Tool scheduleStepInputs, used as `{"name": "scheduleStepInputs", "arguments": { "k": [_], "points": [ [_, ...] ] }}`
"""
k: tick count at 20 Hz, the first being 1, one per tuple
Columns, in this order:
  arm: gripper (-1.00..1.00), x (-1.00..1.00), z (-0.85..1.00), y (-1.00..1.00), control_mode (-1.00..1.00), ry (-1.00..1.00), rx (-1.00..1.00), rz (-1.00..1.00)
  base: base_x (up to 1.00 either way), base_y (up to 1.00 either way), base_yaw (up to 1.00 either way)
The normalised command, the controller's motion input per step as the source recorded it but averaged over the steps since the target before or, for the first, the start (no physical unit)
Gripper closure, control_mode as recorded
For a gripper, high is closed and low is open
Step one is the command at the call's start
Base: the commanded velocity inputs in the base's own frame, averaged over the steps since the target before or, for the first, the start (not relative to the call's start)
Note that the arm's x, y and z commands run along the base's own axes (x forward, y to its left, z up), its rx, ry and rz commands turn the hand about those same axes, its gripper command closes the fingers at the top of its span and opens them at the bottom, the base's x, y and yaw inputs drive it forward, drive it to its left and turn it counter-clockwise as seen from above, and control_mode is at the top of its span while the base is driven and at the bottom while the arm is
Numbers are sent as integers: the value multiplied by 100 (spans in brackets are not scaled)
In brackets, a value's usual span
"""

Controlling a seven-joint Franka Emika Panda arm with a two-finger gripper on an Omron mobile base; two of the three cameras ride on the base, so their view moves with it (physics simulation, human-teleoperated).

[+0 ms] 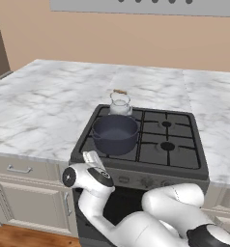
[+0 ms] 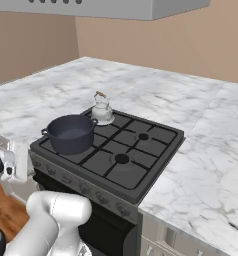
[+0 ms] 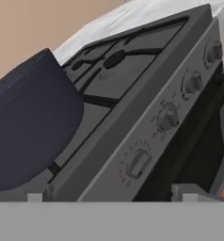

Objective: Pick the kettle from the cabinet and place it on a stove burner. Then pick the pot from the counter and place it on another stove burner. Finally, turn both burners on.

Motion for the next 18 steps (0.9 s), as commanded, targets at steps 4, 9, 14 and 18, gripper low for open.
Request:
{"name": "scheduleStepInputs", "arguments": {
  "k": [4, 9, 14, 18],
  "points": [
    [-100, 0, -37, 7, -100, 0, -14, 0, 0, 0, 0],
    [-100, 0, -38, 4, -100, 0, -13, 0, 0, 0, 0],
    [-100, 2, -24, 8, -100, -2, -6, 0, 0, 0, 0],
    [-100, 14, -15, 5, -100, -10, -2, 0, 0, 0, 0]
  ]
}}
